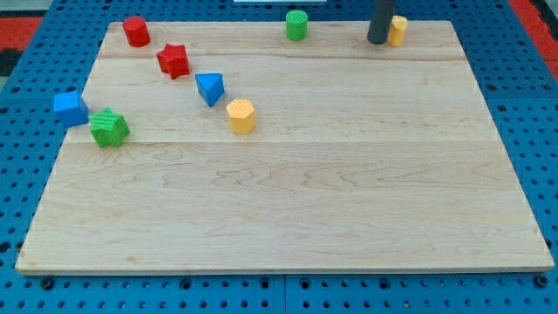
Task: Push the blue triangle towards left
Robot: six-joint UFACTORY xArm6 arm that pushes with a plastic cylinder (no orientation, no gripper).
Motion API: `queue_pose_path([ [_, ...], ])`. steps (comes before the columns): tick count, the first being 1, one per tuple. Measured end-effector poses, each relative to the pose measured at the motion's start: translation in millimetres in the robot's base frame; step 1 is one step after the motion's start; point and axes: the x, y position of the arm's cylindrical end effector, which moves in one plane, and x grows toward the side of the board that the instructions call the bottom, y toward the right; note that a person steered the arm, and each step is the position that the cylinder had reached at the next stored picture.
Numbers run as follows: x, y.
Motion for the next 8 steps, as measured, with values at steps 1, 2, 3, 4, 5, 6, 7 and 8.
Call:
queue_pose_path([
  [1,0.0,-8.8],
  [2,0.0,-9.7],
  [3,0.0,-13.8],
  [4,0.0,-19.7],
  [5,0.1,-21.8],
  [6,17.9,-70.8],
  [7,45.0,-125.1],
  [8,45.4,-178.2],
])
